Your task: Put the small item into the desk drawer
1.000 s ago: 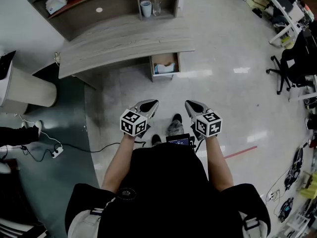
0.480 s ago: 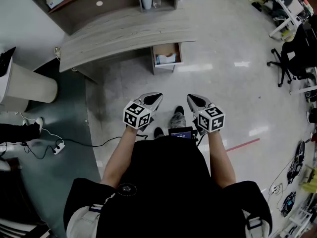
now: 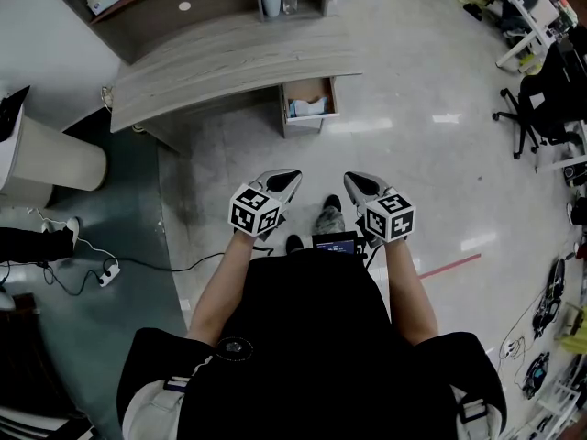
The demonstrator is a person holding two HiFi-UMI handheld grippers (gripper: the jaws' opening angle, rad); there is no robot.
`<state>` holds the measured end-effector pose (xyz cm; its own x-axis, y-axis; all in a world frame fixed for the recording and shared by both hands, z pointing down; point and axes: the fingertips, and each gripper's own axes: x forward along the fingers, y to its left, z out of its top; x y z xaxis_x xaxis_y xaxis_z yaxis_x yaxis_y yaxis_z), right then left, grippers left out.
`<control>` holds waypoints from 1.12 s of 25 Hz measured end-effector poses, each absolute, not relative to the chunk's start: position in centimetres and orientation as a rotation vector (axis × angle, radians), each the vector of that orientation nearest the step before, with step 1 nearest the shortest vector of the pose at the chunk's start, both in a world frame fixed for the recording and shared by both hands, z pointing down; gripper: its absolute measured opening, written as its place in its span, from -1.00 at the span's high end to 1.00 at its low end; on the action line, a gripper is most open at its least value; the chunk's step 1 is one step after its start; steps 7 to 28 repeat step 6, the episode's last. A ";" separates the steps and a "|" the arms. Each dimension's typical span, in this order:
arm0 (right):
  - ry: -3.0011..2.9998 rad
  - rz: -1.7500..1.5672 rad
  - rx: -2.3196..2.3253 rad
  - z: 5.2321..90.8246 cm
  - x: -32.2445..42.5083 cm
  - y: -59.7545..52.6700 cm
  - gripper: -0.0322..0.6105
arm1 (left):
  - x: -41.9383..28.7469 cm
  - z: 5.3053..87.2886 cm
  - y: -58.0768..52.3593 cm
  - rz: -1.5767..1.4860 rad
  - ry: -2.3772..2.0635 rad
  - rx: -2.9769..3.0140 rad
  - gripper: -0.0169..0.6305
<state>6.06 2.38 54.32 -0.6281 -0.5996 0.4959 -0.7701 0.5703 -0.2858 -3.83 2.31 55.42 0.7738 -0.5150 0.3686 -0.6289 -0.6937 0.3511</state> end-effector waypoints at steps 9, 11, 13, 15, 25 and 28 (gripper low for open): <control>-2.462 0.689 1.116 54.1 5.8 2.1 0.91 | -4.0 55.3 1.9 0.326 -0.862 2.504 0.98; -2.462 0.689 1.116 54.1 5.8 2.1 0.91 | -4.0 55.3 1.9 0.326 -0.862 2.504 0.98; -2.462 0.689 1.116 54.1 5.8 2.1 0.91 | -4.0 55.3 1.9 0.326 -0.862 2.504 0.98; -2.462 0.689 1.116 54.1 5.8 2.1 0.91 | -4.0 55.3 1.9 0.326 -0.862 2.504 0.98; -2.462 0.689 1.116 54.1 5.8 2.1 0.91 | -4.0 55.3 1.9 0.326 -0.862 2.504 0.98; -2.462 0.689 1.116 54.1 5.8 2.1 0.91 | -4.0 55.3 1.9 0.326 -0.862 2.504 0.98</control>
